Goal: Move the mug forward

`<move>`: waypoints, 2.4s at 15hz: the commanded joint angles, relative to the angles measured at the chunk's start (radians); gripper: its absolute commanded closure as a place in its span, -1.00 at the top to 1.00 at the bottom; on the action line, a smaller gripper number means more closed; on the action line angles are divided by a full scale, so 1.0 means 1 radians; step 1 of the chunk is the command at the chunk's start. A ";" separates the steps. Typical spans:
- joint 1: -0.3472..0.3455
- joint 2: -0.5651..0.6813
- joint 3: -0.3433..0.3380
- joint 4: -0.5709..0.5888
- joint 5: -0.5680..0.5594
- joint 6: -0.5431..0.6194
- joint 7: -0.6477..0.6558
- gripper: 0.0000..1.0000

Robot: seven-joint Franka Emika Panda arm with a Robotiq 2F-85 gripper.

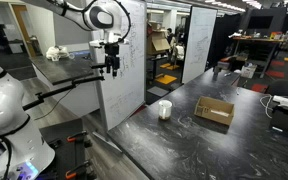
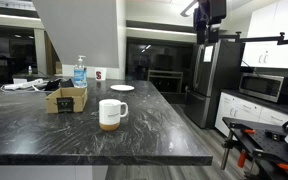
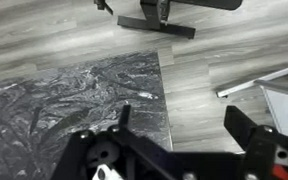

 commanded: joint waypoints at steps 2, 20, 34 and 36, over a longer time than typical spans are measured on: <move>0.016 0.001 -0.014 0.002 -0.003 -0.002 0.003 1.00; -0.085 0.674 -0.175 0.550 0.024 0.322 -0.216 1.00; 0.003 1.089 -0.188 0.999 -0.051 0.177 -0.213 1.00; 0.006 1.127 -0.189 1.039 -0.061 0.171 -0.214 1.00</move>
